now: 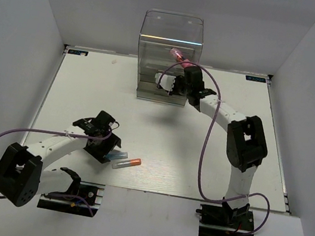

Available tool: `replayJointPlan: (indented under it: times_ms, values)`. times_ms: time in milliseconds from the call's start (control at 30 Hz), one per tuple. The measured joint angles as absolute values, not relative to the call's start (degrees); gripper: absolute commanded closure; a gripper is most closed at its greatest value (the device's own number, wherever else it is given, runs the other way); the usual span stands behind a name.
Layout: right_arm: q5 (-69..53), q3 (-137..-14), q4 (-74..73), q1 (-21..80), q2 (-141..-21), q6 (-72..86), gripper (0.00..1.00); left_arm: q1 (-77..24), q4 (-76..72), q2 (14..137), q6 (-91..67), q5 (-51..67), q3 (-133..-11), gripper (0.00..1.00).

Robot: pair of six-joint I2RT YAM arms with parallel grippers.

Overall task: Sort the stationery into containers
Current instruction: Place the pen in the drawer.

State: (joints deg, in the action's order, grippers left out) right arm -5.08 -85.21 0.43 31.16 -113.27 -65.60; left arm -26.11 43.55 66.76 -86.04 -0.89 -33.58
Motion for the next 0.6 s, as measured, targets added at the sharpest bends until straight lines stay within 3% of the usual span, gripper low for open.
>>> replayJointPlan:
  times_ms: [300,400,433,600]
  values:
    - [-7.92,-85.73,-3.64,30.76,-117.12,-73.73,0.95,-26.11,44.73,68.16,-86.74,-0.34,-33.82,0.21]
    - [-7.9,-86.11,-4.32,30.76,-118.45,-74.46,0.76,-26.11,44.88,68.2,-86.94,-0.32,-33.82,0.21]
    - [-7.88,-86.28,-4.47,30.74,-118.89,-74.61,0.64,-26.11,44.95,68.2,-86.94,-0.32,-33.82,0.21]
    - [-7.86,-86.48,-5.02,30.74,-119.5,-74.81,0.53,-26.11,45.15,69.3,-87.09,-0.3,-33.91,0.21]
